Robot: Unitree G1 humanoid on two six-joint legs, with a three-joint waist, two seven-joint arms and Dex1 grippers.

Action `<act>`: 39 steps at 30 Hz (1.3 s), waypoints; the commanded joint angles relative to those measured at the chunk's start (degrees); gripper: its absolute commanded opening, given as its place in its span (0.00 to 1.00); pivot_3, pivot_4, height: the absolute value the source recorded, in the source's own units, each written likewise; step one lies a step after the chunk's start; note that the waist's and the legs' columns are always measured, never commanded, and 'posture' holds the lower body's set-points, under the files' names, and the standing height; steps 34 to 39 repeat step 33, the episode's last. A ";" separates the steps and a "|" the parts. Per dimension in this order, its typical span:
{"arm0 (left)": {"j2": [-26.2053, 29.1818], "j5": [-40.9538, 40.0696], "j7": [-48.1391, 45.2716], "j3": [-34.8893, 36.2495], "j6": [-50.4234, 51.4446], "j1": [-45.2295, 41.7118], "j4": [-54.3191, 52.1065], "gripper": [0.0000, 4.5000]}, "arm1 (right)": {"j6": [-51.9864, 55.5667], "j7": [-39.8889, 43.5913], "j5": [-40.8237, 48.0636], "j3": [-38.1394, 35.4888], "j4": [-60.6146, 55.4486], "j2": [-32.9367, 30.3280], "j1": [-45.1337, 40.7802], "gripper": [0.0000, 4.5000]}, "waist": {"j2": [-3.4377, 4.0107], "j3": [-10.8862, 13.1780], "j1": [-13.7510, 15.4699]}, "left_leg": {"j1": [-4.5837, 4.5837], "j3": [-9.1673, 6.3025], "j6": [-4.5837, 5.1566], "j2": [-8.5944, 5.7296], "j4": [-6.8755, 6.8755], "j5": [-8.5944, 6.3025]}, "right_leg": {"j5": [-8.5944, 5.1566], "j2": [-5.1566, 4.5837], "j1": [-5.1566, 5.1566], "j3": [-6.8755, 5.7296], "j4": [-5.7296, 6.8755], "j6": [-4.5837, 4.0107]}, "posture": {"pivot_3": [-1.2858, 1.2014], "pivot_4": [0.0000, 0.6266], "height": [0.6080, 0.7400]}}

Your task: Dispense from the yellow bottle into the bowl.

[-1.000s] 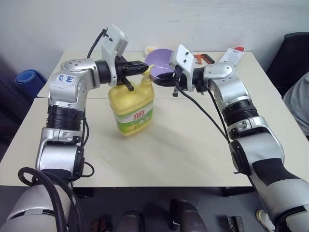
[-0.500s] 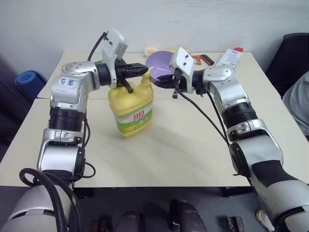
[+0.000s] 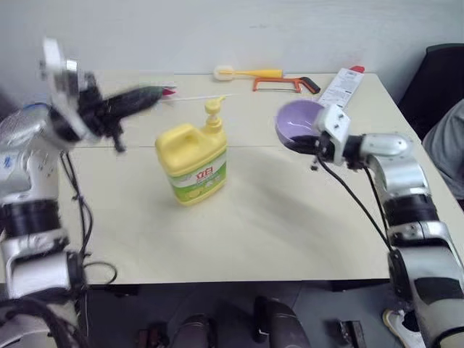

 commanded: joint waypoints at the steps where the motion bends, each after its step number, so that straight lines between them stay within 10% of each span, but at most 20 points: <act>1: 4.61 3.31 -4.50 4.57 -9.28 14.91 -1.03 0.02 | -4.64 2.04 1.53 -2.43 -1.90 -4.00 10.25 0.00 | 0.00 0.04 0.07 | 0.04 0.02 0.00 0.01 -0.05 0.00 | 0.00 -0.01 0.01 0.02 0.00 0.00 | 0.52 0.24 1.00; 10: -1.20 2.39 3.15 7.22 -14.83 34.63 -8.35 0.10 | -15.89 0.02 3.37 -6.26 7.56 -4.69 19.42 0.00 | -0.01 0.16 0.63 | 0.10 -0.03 0.01 0.03 0.08 0.00 | 0.06 -0.21 0.14 0.35 0.00 0.01 | 0.52 0.24 1.00; 17: -5.37 1.32 7.34 5.23 -12.60 43.34 -18.64 0.56 | -19.52 2.71 12.49 -13.32 2.87 -5.03 21.96 0.52 | -0.01 0.16 0.31 | 0.07 -0.01 0.03 0.06 0.07 -0.01 | 0.06 -0.20 0.13 0.35 -0.04 0.00 | 0.52 0.24 1.00; 24: -8.61 7.82 13.28 6.60 -23.59 50.66 -16.81 0.99 | -8.32 0.94 23.90 -17.80 -28.89 -4.51 39.31 1.00 | 0.03 0.11 0.67 | 0.13 0.02 -0.05 0.18 0.00 -0.08 | 0.06 -0.22 0.14 0.39 -0.11 -0.03 | 0.52 0.24 1.00; 28: -9.16 21.06 19.47 3.89 -35.87 58.05 -13.98 0.99 | -19.43 -0.83 17.76 -14.07 -36.47 1.56 53.52 1.00 | -0.27 -0.21 1.63 | 0.24 0.04 -0.14 0.26 -0.22 -0.19 | 0.04 -0.15 0.18 0.38 -0.27 -0.08 | 0.52 0.24 1.00; 39: -10.72 17.76 20.32 2.60 -34.61 59.78 -14.50 0.99 | -25.65 1.53 17.09 -14.63 -30.44 1.85 58.09 1.00 | -0.25 -0.12 1.78 | 0.86 0.62 0.35 0.05 -0.35 -0.35 | 0.12 -0.27 0.50 0.43 -0.51 0.06 | 0.52 0.24 1.00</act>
